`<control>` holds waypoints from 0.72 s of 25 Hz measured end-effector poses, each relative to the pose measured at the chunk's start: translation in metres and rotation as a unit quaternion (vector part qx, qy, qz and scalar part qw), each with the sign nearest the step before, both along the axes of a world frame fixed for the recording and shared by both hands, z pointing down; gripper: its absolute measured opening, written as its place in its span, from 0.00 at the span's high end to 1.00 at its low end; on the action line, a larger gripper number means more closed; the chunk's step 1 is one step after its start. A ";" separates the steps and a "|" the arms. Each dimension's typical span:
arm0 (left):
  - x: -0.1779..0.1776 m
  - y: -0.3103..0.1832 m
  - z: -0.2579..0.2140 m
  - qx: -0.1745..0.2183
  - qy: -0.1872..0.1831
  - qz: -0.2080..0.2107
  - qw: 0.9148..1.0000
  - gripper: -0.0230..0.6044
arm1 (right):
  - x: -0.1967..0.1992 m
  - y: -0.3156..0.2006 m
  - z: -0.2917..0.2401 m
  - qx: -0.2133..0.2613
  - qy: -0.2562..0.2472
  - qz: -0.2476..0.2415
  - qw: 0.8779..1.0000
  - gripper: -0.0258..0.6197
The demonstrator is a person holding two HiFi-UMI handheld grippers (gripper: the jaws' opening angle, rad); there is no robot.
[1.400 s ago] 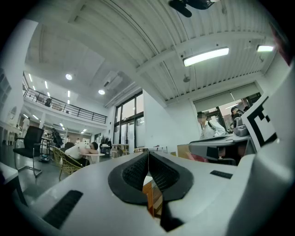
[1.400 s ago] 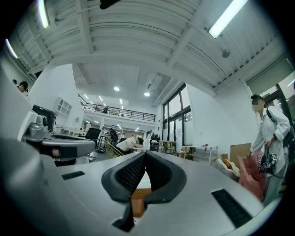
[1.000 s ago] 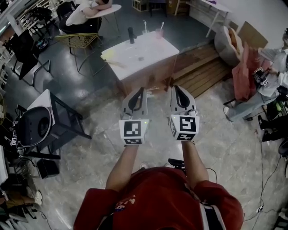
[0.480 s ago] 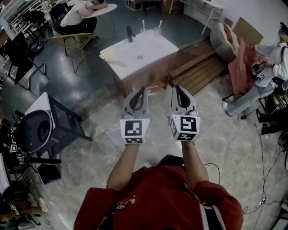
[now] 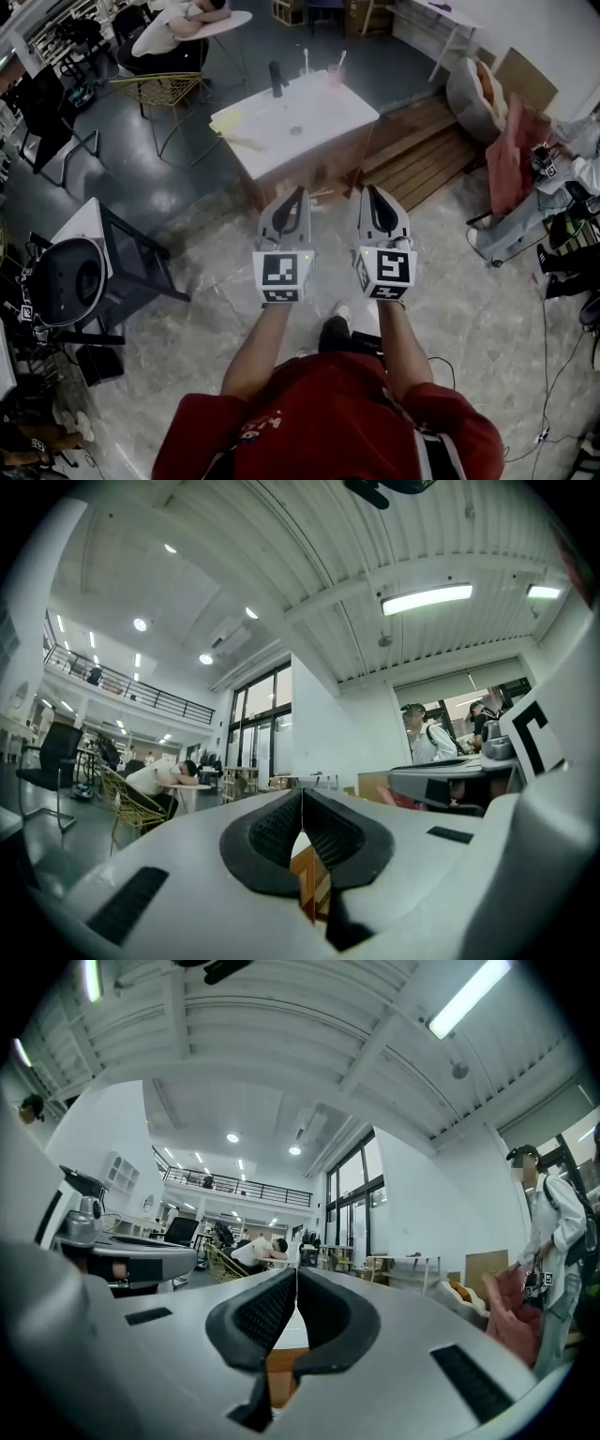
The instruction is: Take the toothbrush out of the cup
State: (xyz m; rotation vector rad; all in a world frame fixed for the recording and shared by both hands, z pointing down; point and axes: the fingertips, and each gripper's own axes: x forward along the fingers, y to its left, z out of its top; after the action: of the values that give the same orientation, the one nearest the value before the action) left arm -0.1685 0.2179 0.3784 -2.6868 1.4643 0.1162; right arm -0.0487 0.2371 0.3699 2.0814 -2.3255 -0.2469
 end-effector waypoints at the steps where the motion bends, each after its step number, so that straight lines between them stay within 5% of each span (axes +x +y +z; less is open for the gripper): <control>1: 0.005 -0.006 0.001 -0.001 -0.002 -0.001 1.000 0.92 | 0.003 -0.006 0.002 -0.003 0.002 -0.004 1.000 0.92; 18: 0.105 -0.104 -0.016 0.003 -0.005 0.002 1.000 0.92 | 0.096 -0.110 -0.005 -0.009 -0.012 -0.018 1.000 0.92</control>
State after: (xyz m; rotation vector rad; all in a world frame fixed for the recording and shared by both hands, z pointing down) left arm -0.0635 0.1143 0.3626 -2.6818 1.4548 0.1079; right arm 0.0470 0.1268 0.3649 2.0484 -2.3701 -0.2018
